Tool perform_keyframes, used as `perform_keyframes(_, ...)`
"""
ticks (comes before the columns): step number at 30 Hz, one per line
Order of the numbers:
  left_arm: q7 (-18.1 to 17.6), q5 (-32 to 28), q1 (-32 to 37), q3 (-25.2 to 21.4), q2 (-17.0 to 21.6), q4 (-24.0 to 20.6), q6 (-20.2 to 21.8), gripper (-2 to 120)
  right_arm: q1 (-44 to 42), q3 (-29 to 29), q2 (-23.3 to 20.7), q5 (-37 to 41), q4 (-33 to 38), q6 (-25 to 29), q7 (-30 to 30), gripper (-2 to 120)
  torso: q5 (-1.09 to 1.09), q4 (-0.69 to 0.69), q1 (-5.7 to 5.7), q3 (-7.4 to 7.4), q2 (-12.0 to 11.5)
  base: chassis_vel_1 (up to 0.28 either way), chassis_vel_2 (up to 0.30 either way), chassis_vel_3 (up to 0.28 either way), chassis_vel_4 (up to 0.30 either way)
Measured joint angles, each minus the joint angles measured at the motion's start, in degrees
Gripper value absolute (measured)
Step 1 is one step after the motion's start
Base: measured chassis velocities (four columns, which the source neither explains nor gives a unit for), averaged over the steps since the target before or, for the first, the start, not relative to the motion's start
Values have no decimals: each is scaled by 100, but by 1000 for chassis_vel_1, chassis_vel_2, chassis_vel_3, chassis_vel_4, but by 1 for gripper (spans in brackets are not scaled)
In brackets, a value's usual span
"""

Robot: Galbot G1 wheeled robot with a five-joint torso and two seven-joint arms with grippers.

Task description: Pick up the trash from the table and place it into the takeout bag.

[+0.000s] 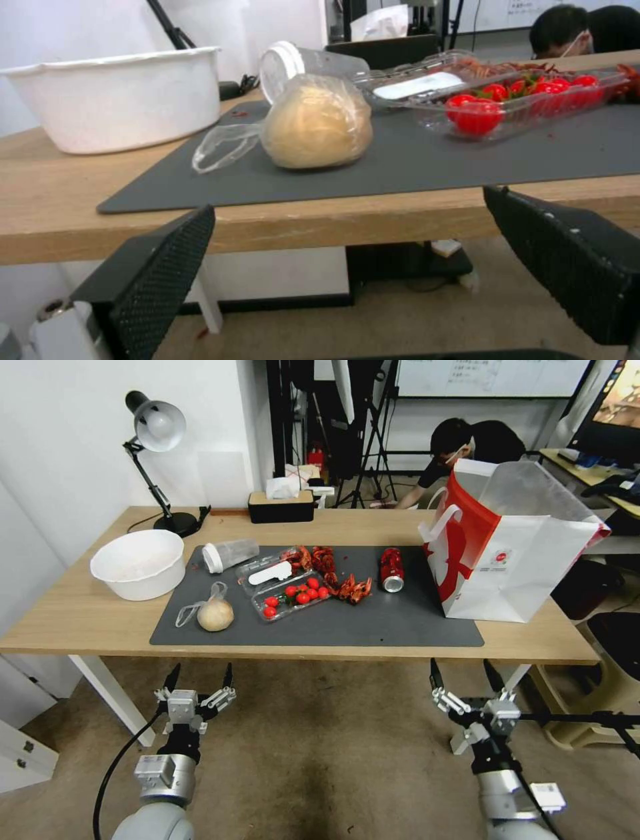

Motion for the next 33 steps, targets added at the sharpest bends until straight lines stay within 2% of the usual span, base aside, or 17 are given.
perform_keyframes(23, 47, -29, -18, 12, 44, 89, -2, 100, 95, -16, -34, 145, -407, 112, -165, 100, 0, 0, 0, 0, 0, 0, 0, 0, 0)
perform_keyframes(33, 44, -74, -30, -15, 52, 69, -1, 100, 529, -227, -140, 537, 1, -667, -148, 100, -1, 0, 0, 0, 0, 0, 0, 0, 0)
